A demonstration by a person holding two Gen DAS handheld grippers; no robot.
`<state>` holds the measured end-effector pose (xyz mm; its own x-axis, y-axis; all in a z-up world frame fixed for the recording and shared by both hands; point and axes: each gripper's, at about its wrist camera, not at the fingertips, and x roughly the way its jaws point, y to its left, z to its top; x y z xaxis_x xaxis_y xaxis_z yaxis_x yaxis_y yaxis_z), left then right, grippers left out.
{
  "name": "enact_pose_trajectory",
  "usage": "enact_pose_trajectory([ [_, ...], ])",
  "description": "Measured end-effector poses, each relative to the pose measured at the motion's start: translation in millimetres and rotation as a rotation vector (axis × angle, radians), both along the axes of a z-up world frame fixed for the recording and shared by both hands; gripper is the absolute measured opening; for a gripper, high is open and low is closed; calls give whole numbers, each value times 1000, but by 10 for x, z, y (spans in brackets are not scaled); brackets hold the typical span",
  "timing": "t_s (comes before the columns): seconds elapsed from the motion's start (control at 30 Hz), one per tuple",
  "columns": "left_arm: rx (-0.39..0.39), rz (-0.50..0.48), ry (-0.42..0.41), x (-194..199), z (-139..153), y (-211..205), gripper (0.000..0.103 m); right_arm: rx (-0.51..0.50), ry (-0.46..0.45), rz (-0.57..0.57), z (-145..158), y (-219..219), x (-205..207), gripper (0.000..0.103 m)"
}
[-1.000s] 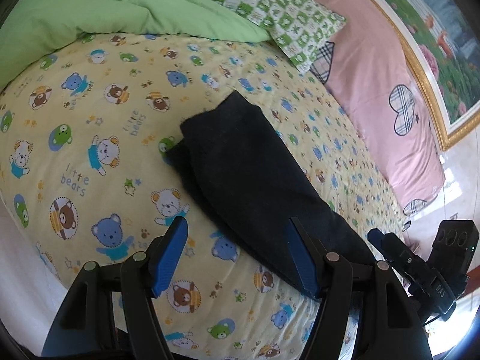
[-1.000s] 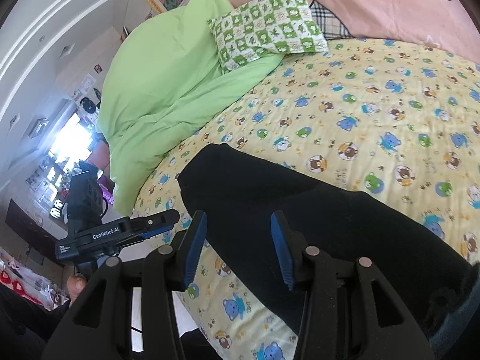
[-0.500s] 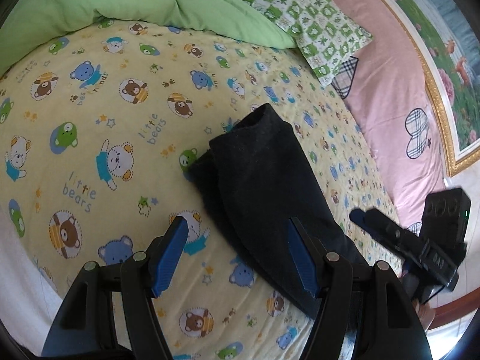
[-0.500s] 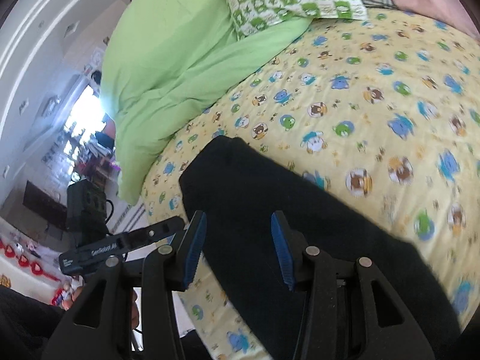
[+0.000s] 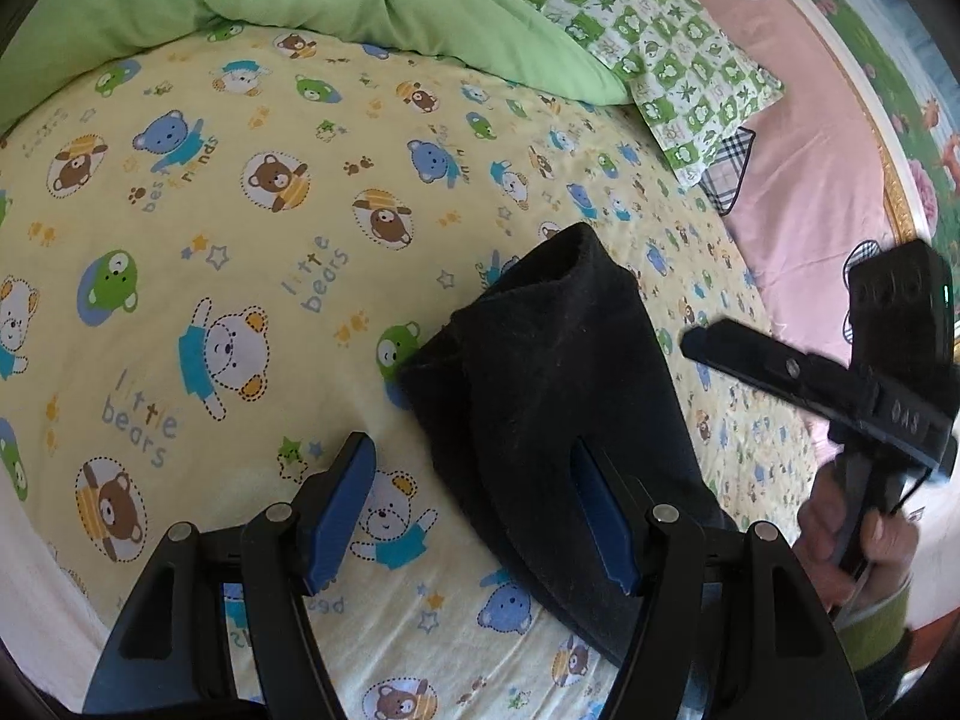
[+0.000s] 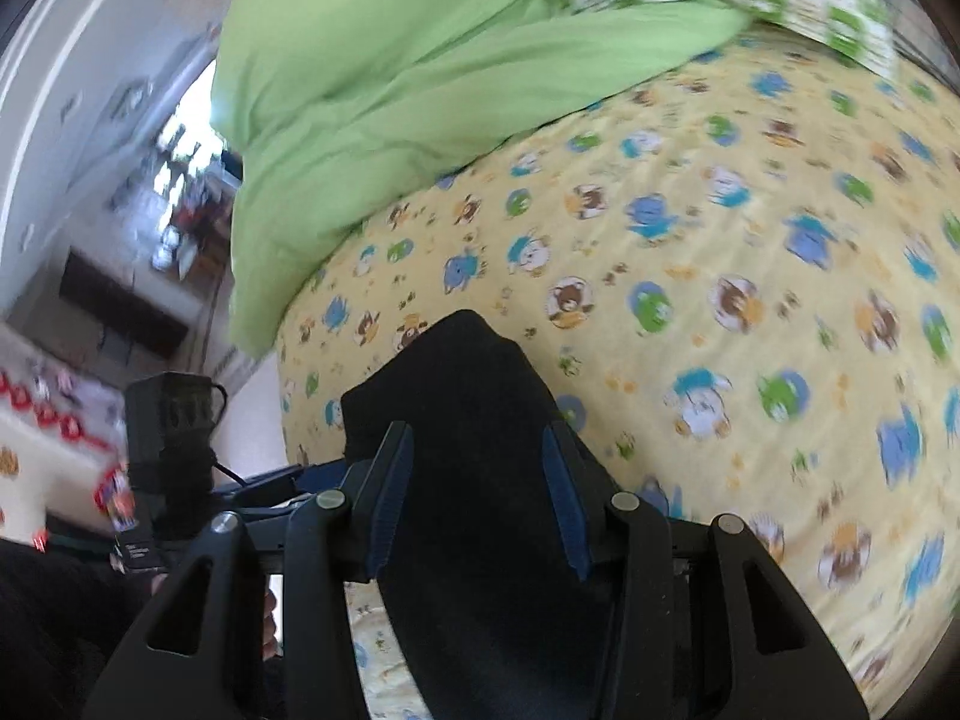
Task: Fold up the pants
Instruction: 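Grasp the bundle end with the right gripper while the left gripper grasps beside it, then lift the gripped end with both grippers and fold it over the bundle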
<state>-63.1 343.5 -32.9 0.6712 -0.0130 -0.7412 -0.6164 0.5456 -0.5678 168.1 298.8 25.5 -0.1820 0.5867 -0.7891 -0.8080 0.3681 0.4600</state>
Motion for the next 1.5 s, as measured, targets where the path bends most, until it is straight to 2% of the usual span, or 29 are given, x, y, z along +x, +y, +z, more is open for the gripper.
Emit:
enact_pose_trajectory([
  [0.2,-2,10,-8,33,-24,-6,68,-87,-14,114,-170,368,24,46],
  [0.3,-26,25,-30,24,-49,22,67,-105,23,107,-283,444,128,46],
  [0.47,6,2,-7,106,-31,6,65,-92,109,65,-445,448,260,46],
  [0.5,9,3,-4,104,-30,14,63,-94,125,56,-481,443,265,46],
  [0.57,20,10,-2,116,-34,34,38,-89,142,38,-508,419,263,45],
  [0.73,18,-23,-18,178,-42,55,23,-48,109,12,-411,300,216,29],
  [0.8,25,-28,-30,165,23,29,22,-24,106,0,-356,239,205,26],
  [1.13,72,-102,-125,190,596,-261,19,127,63,-106,135,-251,68,22],
  [1.3,127,-180,-177,258,911,-554,19,224,36,-185,392,-634,-50,21],
  [1.5,152,-294,-232,364,1226,-1014,19,334,11,-267,623,-1190,-164,20],
])
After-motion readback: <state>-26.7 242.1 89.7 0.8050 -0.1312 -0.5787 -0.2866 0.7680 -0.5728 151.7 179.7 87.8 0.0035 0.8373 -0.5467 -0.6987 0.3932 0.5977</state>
